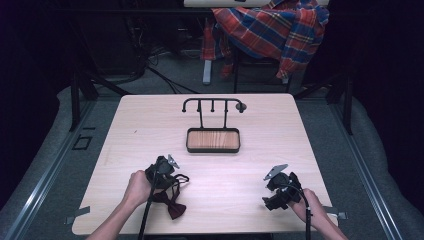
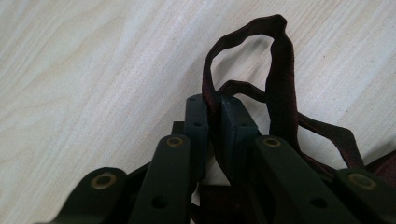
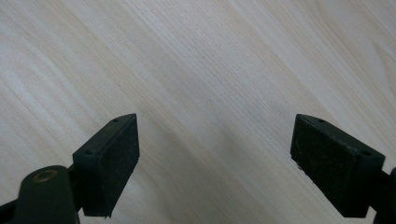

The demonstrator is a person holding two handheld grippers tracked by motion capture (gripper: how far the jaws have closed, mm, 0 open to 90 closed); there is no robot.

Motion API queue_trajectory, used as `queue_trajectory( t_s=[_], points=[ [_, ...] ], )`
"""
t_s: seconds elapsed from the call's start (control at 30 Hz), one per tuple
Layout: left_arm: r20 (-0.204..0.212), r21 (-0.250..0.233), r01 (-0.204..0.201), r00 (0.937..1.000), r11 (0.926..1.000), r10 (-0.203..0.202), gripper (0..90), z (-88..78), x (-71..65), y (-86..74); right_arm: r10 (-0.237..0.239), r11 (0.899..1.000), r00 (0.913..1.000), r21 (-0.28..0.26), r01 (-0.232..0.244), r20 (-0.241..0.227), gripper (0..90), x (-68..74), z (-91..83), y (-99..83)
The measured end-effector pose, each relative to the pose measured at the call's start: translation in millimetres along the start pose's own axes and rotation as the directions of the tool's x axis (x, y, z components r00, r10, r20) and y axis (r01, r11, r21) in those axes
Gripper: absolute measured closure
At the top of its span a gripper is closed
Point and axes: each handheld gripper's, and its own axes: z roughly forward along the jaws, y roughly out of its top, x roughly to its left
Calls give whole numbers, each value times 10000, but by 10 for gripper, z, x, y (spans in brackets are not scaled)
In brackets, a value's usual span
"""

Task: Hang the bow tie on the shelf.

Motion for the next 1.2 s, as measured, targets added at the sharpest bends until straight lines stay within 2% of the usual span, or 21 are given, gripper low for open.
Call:
queue_trajectory(
  t_s=[0.07, 0.3, 0.6, 0.7, 0.8, 1.1, 1.13, 1.2],
  points=[
    [43, -15, 2, 10000, 10000, -2, 865, -4, -10, -2, 131, 9998, 9999, -161, -131, 0, 152, 3, -1, -11],
    [160, -120, 97, 9998, 9999, -95, 880, -18, 20, -25, 96, 9998, 9999, -194, -95, 46, 152, 0, -19, -4],
    [7, -737, 394, 9992, 9965, -394, 880, -169, 66, -59, 83, 9998, 9999, -178, -81, 111, 152, -10, -33, -6],
    [-80, -1006, 441, 9989, 9940, -451, 880, -227, 75, -67, 113, 9998, 9999, -187, -113, -1, 153, -9, -25, -5],
    [-147, -1348, 494, 9985, 9896, -518, 880, -326, 60, -76, 107, 9998, 9999, -193, -105, 131, 152, -14, -37, -11],
    [-322, -1965, 453, 9981, 9795, -526, 881, -480, 8, -95, 126, 9998, 9998, -186, -123, 121, 152, -15, -41, -15],
    [-345, -2083, 439, 9980, 9771, -522, 881, -509, -2, -97, 308, 9986, 9995, -421, -305, 60, 152, -7, -25, -24],
    [-302, -2146, 421, 9983, 9758, -497, 881, -533, -6, -98, 286, 9988, 9996, -402, -283, 65, 152, -10, -26, -24]
  ],
)
